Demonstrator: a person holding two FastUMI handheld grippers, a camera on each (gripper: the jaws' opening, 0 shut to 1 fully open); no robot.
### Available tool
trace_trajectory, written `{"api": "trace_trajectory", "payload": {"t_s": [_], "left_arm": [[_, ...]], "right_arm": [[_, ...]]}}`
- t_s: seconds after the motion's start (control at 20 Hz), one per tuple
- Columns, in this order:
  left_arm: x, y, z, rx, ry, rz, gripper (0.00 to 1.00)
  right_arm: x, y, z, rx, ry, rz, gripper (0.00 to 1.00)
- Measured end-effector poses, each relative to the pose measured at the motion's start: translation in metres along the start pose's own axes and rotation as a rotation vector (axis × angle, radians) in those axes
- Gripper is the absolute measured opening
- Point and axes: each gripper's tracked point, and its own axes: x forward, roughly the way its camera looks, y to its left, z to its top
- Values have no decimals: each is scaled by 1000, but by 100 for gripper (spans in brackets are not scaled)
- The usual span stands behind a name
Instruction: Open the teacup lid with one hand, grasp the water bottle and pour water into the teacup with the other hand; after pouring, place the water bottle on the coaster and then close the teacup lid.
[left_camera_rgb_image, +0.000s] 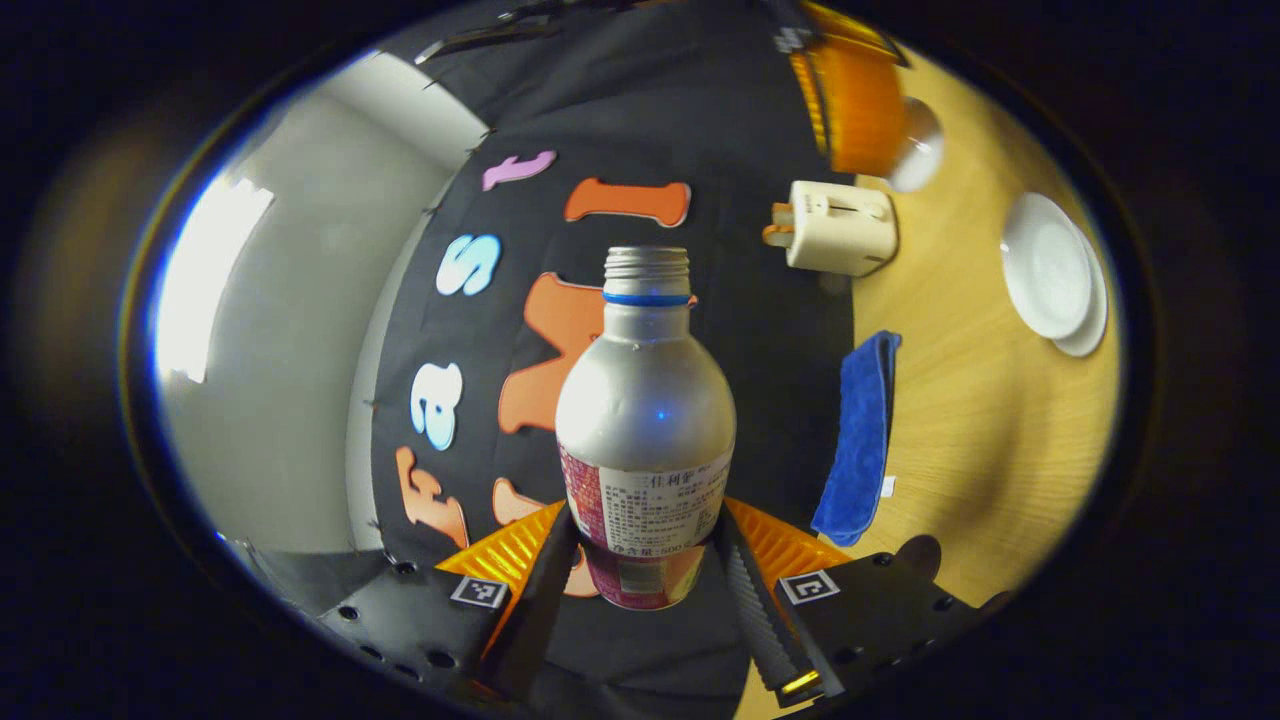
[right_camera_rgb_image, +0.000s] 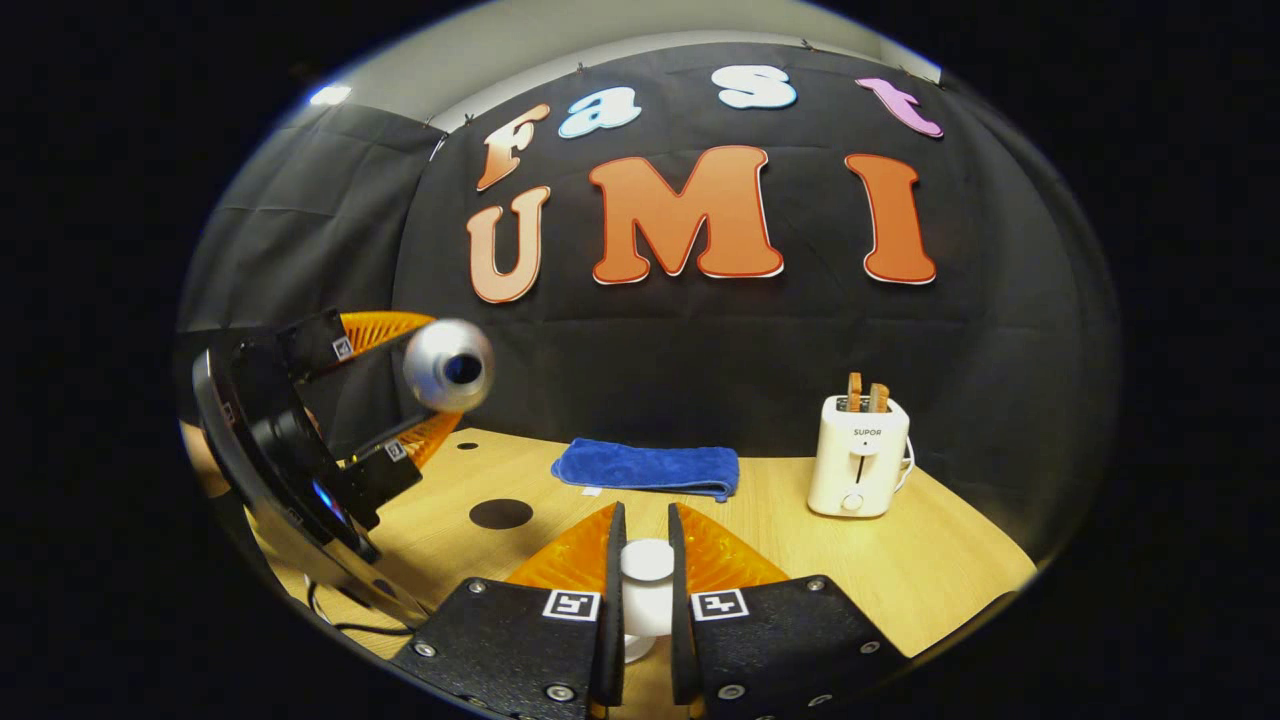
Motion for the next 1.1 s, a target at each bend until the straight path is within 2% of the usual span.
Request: {"api": "trace_trajectory", "payload": {"t_s": [0.1,0.15,0.2,0.5,0.55,0.6,0.65,0.8,0.95,1.1], "left_arm": [[2,4,-10,-192,54,-1,83],[5,3,-14,-285,87,-9,80],[8,2,-19,-357,116,-16,83],[30,-17,-43,-755,250,-28,83],[34,-19,-47,-816,267,-30,80],[36,-20,-52,-874,285,-28,83],[35,-16,-53,-934,302,-31,80],[41,-22,-64,-1050,340,-40,83],[40,-32,-65,-1120,357,-78,80],[44,-52,-67,-1189,383,-112,83]], "right_arm": [[3,5,-4,-3,11,-1,19],[5,7,-7,-8,19,1,19],[6,10,-9,-10,21,5,19],[16,23,-29,-10,56,11,19],[18,25,-33,-10,62,12,19],[19,27,-37,-8,70,10,19],[20,29,-41,-5,76,13,19],[25,31,-57,-9,110,12,19],[28,33,-68,-15,138,11,19],[32,34,-78,-13,161,13,19]]}}
